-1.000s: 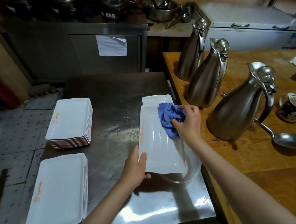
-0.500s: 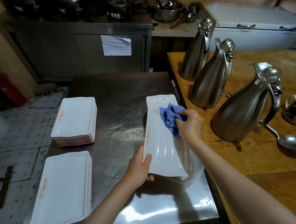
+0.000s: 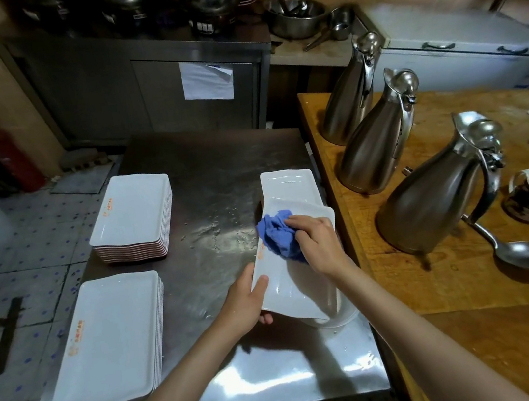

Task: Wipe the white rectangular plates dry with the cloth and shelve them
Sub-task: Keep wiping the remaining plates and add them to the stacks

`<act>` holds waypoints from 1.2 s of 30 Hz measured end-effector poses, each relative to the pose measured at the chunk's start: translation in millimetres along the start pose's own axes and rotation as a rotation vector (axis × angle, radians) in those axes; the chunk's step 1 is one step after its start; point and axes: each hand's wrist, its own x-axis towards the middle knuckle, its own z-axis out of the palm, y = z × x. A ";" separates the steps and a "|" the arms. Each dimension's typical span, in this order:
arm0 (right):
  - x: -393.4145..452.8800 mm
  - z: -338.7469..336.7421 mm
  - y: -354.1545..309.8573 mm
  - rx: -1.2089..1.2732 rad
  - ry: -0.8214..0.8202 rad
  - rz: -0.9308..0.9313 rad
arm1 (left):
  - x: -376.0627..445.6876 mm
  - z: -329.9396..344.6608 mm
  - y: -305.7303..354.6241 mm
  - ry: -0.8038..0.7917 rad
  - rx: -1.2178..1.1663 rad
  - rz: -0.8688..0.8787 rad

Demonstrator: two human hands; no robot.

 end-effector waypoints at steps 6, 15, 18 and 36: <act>-22.5 5.9 -7.3 -0.043 -0.074 -0.087 | 3.0 -0.5 -3.3 0.042 -0.094 -0.009; -53.6 12.0 -15.3 -0.111 -0.171 -0.188 | 4.2 -3.4 -7.3 0.125 -0.130 0.018; -58.5 14.0 -16.0 -0.113 -0.170 -0.203 | 5.0 -2.3 -9.3 0.131 -0.153 0.000; -78.6 15.7 -14.8 -0.271 -0.021 -0.201 | 3.6 3.9 -11.0 0.285 -0.151 0.080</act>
